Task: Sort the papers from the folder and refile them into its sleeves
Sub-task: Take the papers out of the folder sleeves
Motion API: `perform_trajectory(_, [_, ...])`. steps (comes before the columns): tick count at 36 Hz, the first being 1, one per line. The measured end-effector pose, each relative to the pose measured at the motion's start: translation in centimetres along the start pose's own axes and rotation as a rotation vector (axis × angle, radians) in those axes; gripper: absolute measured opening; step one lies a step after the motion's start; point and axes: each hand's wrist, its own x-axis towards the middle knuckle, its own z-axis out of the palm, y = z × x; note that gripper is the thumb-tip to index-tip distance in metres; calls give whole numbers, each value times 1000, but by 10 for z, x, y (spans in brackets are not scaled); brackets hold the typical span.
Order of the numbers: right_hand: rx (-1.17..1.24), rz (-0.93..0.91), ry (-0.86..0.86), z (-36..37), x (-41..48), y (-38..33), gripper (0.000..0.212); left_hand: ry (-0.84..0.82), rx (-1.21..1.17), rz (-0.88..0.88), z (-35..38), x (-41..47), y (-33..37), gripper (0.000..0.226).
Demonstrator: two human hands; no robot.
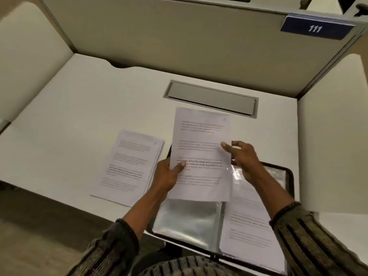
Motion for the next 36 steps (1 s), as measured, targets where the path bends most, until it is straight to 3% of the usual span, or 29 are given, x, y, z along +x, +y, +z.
perform_trajectory(10, [-242, 92, -174, 143, -7, 61, 14, 166, 284, -33, -141, 22, -16, 19])
perform_trajectory(15, [-406, 53, -172, 205, -6, 68, 3, 263, 549, -21, -199, 37, -23, 27])
perform_trajectory(20, [-493, 74, -156, 251, -3, 79, 18, 307, 748, -75, -242, 55, -35, 26])
perform_trajectory(28, [-627, 116, -162, 289, 0, 97, 23, 307, 989, -149, -267, 68, -55, 22])
perform_trajectory(36, [-1028, -92, -130, 293, -1, 110, 25, 243, 1209, -167, -262, 72, -61, 23])
